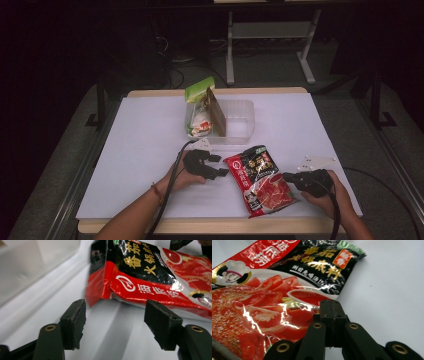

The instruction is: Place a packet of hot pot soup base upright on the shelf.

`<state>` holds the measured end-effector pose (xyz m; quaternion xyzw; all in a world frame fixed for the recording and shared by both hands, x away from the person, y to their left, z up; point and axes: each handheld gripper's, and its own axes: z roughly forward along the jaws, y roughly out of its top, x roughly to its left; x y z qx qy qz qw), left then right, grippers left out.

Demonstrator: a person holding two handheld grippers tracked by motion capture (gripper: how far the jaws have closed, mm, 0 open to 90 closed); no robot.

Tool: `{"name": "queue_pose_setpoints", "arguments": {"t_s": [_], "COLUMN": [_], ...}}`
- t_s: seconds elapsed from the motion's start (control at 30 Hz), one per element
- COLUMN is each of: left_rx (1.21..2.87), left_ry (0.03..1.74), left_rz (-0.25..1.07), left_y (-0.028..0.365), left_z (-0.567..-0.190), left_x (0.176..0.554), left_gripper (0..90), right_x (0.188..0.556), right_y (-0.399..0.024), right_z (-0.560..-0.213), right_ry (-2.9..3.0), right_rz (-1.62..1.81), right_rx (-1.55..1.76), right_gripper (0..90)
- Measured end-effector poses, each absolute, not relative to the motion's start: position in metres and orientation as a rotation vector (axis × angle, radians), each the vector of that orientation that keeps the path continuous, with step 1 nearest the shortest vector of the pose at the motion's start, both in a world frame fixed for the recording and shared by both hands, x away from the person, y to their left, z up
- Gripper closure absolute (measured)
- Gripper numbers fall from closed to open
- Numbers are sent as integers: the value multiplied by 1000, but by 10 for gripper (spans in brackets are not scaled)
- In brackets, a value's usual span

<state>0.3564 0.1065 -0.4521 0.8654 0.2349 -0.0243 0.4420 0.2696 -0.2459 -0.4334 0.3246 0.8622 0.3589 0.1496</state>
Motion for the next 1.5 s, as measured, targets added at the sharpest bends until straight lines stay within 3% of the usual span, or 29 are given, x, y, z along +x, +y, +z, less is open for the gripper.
{"name": "queue_pose_setpoints", "arguments": {"t_s": [0.17,0.27,0.53,0.6,0.7,0.87,1.03,1.13,1.17,1.2,1.23,1.5], "left_rx": [2142,2095,2100,2134,2135,2075,2029,2010,1990,1968,1945,1821], "left_ry": [619,658,600,574,604,691,691,674,675,674,666,645], "left_rz": [-148,-204,-266,-216,-193,-174,-115,-59,-49,-39,-28,67], "left_y": [94,93,74,68,67,75,80,83,84,87,90,109], "left_z": [-456,-458,-460,-458,-458,-461,-457,-452,-448,-445,-440,-409], "left_x": [362,369,360,355,355,361,360,357,356,355,354,346], "left_gripper": [174,145,256,202,244,561,789,828,839,839,843,852], "right_x": [274,275,278,279,280,281,281,282,281,281,281,282], "right_y": [-248,-248,-243,-241,-242,-242,-243,-243,-244,-244,-245,-256], "right_z": [-440,-442,-447,-448,-449,-451,-451,-451,-449,-449,-447,-441], "right_ry": [2472,2463,2458,2455,2449,2440,2430,2412,2396,2396,2378,2276], "right_rz": [1059,1062,1097,1084,1098,1127,1135,1135,1149,1149,1156,1219], "right_rx": [987,1001,999,1002,1017,1018,1024,1031,1023,1023,1028,1073], "right_gripper": [895,896,898,898,898,898,890,802,717,717,647,457]}}
